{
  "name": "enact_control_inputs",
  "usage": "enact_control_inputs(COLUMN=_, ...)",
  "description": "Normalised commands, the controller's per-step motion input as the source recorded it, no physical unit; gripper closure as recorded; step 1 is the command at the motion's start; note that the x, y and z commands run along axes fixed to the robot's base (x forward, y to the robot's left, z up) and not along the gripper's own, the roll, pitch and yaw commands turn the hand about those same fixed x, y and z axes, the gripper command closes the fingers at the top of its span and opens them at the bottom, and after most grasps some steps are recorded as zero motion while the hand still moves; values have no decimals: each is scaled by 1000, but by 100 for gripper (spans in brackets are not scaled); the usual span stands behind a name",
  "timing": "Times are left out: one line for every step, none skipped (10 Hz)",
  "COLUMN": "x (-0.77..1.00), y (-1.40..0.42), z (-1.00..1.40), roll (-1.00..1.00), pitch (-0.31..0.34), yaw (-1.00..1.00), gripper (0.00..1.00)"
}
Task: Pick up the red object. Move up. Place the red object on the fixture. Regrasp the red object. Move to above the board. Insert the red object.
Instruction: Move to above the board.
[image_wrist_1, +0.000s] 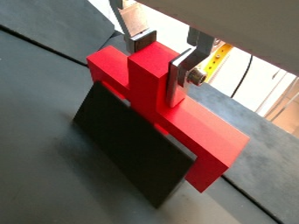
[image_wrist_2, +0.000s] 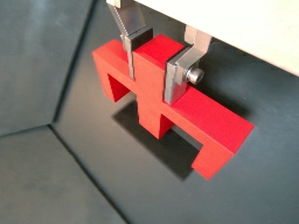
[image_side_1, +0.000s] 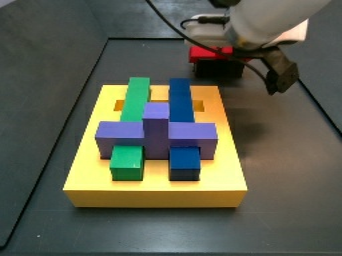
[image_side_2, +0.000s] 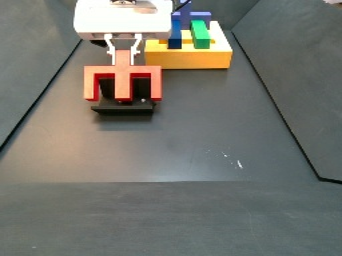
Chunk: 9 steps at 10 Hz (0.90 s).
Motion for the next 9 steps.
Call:
enact_control_inputs(x=-19, y=26, z=1400, roll=5, pitch=26, yaw=12, gripper=100)
enact_control_inputs(x=-34, y=34, z=1400, roll=-38, pitch=17, yaw=8, gripper=100)
enact_control_inputs(x=-38, y=46, z=1400, roll=-14, pitch=-1, yaw=17, gripper=100)
enact_control_inputs(x=-22, y=27, z=1400, roll=-2, pitch=21, yaw=11, gripper=100)
enact_control_inputs(x=-22, y=25, z=1400, roll=-2, pitch=21, yaw=7, gripper=100)
enact_control_inputs(x=-17, y=34, z=1400, roll=-12, pitch=26, yaw=10, gripper=100)
enact_control_inputs(x=1, y=1, z=624, roll=-3, pitch=36, yaw=9, gripper=100)
enact_control_inputs(x=22, y=-8, z=271, roll=9, pitch=52, yaw=14, gripper=100)
enact_control_inputs(x=-1013, y=-1400, z=296, roll=-1000, pitch=74, yaw=-42, gripper=100)
